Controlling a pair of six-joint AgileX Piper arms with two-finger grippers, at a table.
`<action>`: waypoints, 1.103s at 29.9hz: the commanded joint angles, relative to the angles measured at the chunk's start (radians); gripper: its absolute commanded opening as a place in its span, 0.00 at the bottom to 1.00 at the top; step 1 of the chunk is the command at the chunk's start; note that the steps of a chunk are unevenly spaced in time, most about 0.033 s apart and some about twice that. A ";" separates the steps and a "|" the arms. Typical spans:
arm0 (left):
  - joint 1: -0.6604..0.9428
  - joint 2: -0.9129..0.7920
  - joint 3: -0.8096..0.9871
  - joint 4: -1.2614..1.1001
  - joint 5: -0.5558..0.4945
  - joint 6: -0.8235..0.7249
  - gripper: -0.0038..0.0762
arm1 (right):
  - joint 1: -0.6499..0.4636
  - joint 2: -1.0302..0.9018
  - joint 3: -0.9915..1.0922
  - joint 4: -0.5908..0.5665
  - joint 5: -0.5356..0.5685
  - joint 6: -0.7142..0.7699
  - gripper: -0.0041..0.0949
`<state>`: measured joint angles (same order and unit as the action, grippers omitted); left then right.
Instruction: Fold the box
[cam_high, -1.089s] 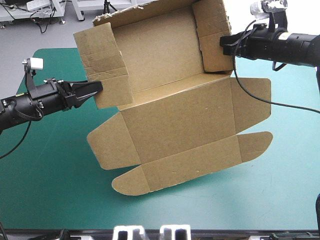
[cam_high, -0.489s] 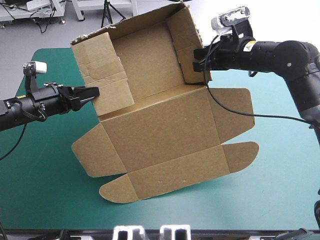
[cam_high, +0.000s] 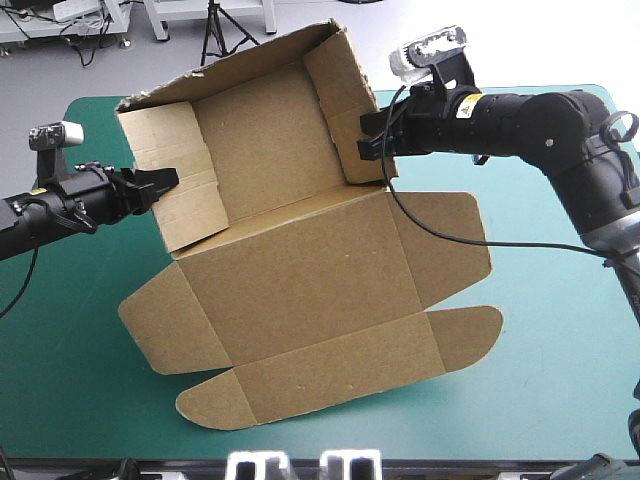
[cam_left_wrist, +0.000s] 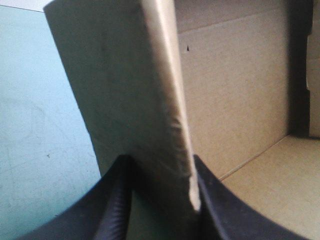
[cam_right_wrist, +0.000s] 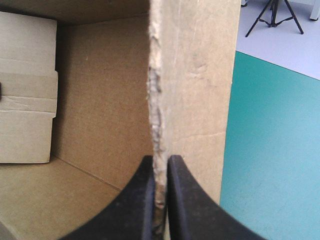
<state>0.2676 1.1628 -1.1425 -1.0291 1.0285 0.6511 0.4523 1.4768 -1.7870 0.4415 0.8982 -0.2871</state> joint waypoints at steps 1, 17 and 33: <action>-0.005 -0.022 -0.032 -0.100 0.019 -0.010 0.12 | 0.029 -0.037 -0.027 0.045 -0.048 0.042 0.03; -0.282 -0.003 -0.285 0.348 0.036 -0.394 0.04 | 0.029 -0.022 -0.027 -0.320 0.228 0.307 0.03; -0.604 0.260 -0.285 0.848 -0.054 -0.699 0.04 | 0.029 0.190 -0.027 -0.364 0.298 0.320 0.03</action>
<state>-0.3046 1.4123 -1.3899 -0.1520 1.0410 -0.0277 0.4806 1.6655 -1.7881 0.0598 1.2334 0.0495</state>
